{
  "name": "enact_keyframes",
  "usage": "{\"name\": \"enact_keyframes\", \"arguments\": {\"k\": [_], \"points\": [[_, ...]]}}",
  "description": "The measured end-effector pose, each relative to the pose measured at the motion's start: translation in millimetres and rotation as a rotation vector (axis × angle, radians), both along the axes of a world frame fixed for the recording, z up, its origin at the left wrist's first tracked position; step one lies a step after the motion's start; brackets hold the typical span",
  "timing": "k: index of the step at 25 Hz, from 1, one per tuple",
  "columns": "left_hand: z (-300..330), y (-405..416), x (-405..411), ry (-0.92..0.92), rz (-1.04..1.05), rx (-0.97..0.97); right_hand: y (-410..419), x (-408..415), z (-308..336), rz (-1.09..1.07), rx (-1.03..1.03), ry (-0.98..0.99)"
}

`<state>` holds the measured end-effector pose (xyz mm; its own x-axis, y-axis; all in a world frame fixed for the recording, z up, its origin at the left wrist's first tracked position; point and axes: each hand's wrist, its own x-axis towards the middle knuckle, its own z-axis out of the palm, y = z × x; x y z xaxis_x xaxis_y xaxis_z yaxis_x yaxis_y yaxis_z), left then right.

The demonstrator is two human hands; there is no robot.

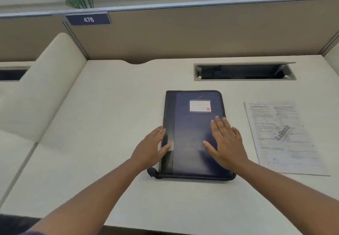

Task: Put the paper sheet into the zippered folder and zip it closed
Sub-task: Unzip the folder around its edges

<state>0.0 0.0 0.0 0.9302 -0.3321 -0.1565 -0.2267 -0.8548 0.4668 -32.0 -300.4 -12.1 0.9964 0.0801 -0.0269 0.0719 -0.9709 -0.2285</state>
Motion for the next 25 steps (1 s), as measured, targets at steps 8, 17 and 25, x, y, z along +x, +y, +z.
{"name": "enact_keyframes", "arguments": {"k": [8, 17, 25], "points": [[-19.6, 3.2, -8.6, 0.211, 0.123, -0.152, -8.5, -17.6, -27.6, 0.038, 0.003, 0.204], [-25.8, 5.1, 16.1, 0.506, 0.248, -0.294, -19.3, 9.5, -24.8, -0.064, 0.178, 0.17], [-24.6, -13.3, 89.0, 0.35, 0.24, -0.22, -28.8, 81.0, -32.4, -0.129, 0.217, 0.139]]}}
